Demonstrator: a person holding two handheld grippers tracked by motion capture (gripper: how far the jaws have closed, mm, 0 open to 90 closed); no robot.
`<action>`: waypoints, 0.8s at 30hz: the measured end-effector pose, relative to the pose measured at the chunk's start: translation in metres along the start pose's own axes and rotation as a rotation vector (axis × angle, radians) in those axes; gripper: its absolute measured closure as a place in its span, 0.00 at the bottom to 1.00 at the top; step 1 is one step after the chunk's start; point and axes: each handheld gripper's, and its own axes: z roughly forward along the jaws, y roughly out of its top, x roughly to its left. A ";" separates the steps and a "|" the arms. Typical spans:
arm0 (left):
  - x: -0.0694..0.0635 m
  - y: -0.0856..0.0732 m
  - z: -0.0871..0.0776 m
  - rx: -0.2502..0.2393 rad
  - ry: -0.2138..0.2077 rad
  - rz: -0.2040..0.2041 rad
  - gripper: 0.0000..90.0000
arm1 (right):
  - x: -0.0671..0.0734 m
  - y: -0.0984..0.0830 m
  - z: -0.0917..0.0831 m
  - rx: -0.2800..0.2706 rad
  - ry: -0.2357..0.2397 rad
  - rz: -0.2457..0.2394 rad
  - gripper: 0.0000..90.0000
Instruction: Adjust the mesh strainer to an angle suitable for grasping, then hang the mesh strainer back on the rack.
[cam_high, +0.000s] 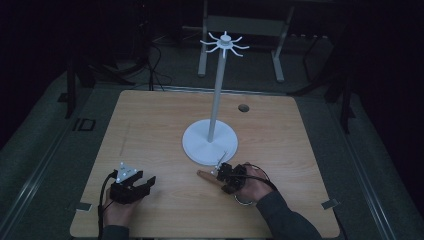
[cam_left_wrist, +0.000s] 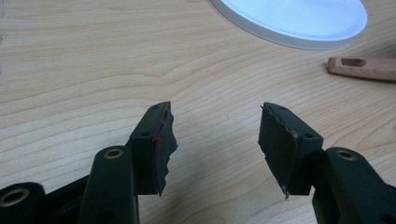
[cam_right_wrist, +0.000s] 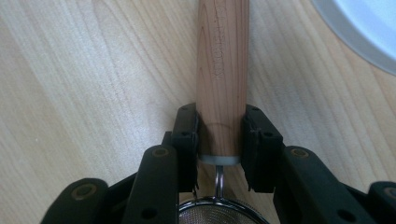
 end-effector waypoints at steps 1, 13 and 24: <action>0.000 0.000 0.000 0.001 0.000 0.001 0.50 | -0.001 -0.001 -0.001 -0.010 -0.007 -0.001 0.77; 0.000 0.000 0.000 0.004 0.000 0.004 0.50 | -0.006 -0.011 -0.011 -0.142 -0.031 0.077 0.77; 0.000 0.000 0.000 0.002 0.001 0.003 0.50 | -0.010 -0.019 -0.019 -0.272 -0.042 0.165 0.77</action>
